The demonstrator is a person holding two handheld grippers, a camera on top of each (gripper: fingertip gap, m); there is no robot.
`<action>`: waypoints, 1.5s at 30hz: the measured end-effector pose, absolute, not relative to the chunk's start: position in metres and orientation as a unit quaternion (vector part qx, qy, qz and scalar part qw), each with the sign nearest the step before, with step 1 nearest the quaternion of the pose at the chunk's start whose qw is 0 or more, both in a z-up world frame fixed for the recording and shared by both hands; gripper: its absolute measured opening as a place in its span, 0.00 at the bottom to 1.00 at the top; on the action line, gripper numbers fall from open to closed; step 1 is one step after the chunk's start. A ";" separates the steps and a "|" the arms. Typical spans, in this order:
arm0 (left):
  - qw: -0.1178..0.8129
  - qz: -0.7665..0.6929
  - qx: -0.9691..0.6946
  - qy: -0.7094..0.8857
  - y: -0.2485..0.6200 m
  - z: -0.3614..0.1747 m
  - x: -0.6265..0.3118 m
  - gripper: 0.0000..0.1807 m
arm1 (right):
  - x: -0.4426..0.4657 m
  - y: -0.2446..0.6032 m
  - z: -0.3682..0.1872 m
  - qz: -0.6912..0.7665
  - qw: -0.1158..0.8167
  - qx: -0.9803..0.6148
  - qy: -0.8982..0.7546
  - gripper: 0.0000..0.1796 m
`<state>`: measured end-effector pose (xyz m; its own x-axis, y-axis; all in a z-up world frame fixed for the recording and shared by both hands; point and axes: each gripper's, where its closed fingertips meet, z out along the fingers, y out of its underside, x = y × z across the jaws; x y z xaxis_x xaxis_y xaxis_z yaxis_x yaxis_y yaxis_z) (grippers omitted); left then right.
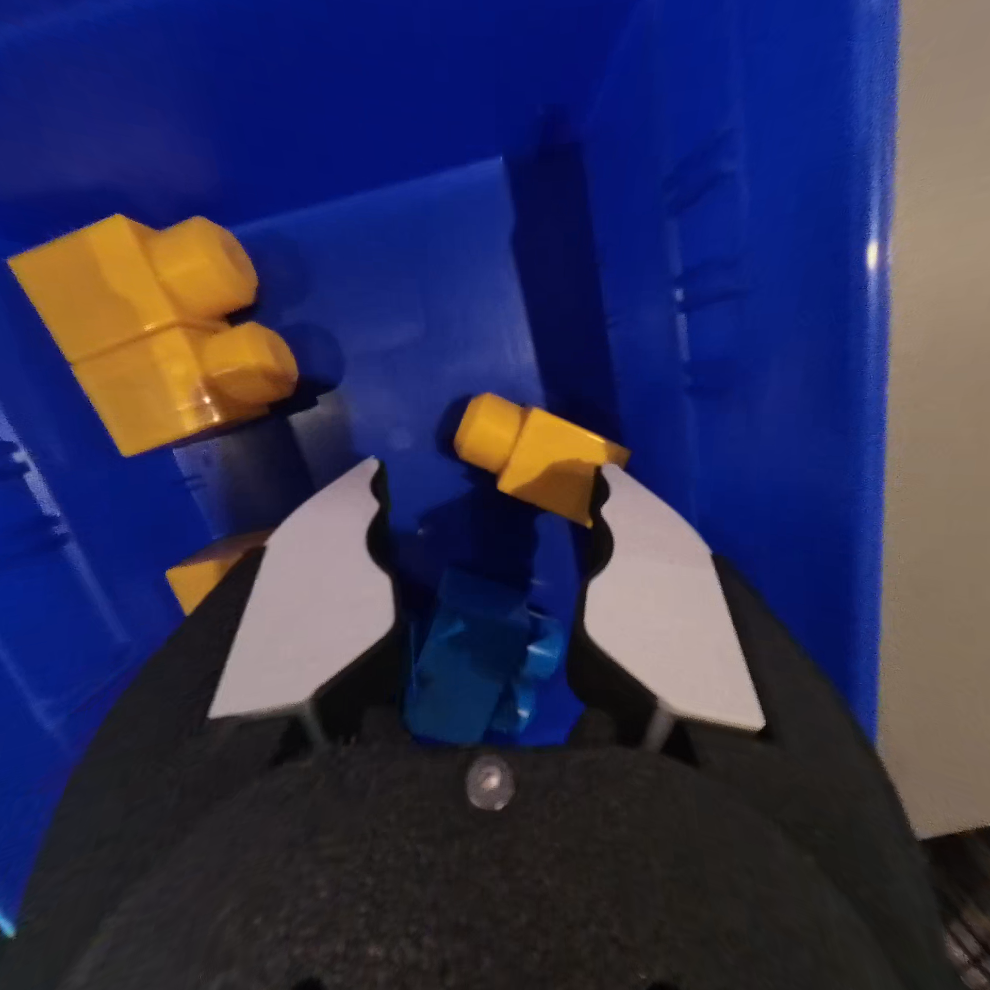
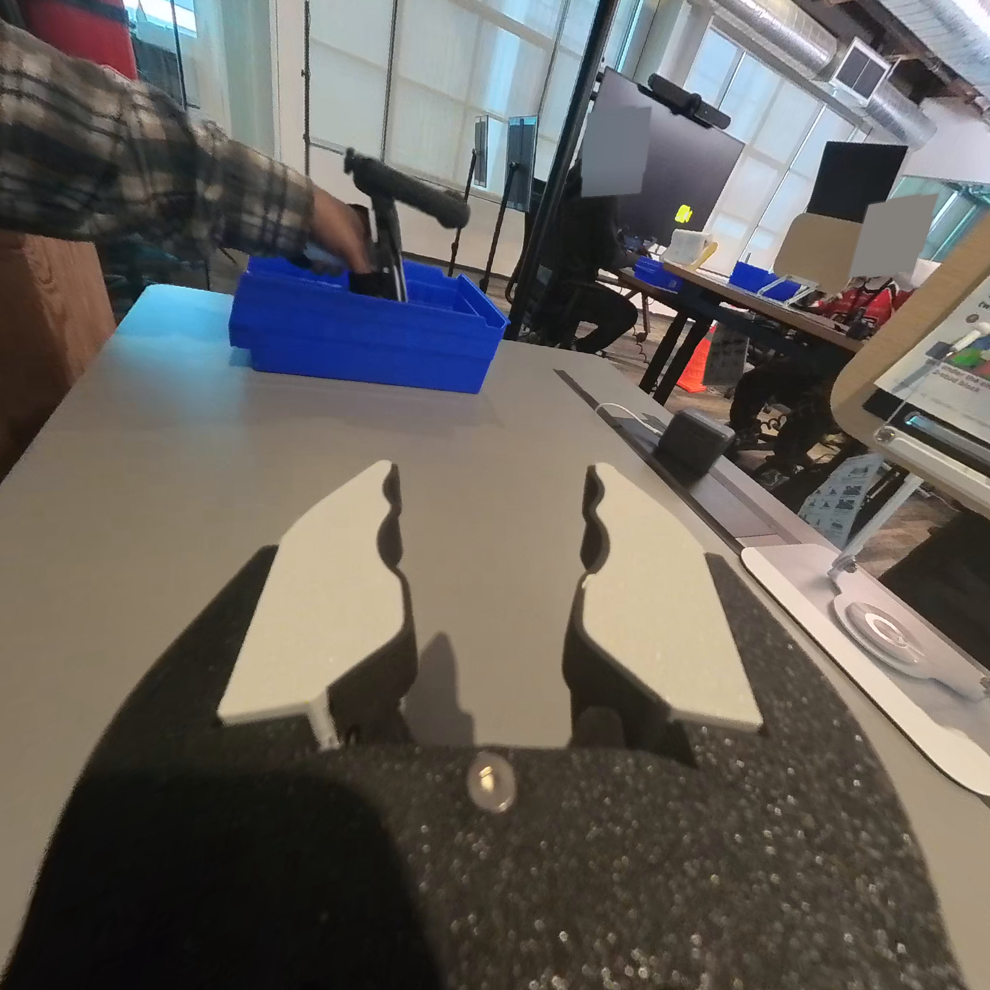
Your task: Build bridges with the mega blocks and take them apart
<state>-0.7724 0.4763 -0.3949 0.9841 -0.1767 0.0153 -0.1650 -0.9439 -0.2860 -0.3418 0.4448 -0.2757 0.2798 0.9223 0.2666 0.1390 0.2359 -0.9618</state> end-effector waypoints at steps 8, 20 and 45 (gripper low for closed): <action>0.043 0.063 -0.983 0.166 0.476 -0.387 -0.820 0.31 | -0.338 0.449 -0.276 0.307 0.610 -0.531 -0.501 0.36; 0.168 -0.159 -0.969 -0.083 0.493 -0.360 -0.757 0.43 | -0.346 0.457 -0.276 0.318 0.599 -0.552 -0.485 0.37; 0.091 -0.105 -0.965 0.224 0.471 -0.406 -0.762 0.23 | -0.335 0.452 -0.267 0.292 0.629 -0.539 -0.478 0.35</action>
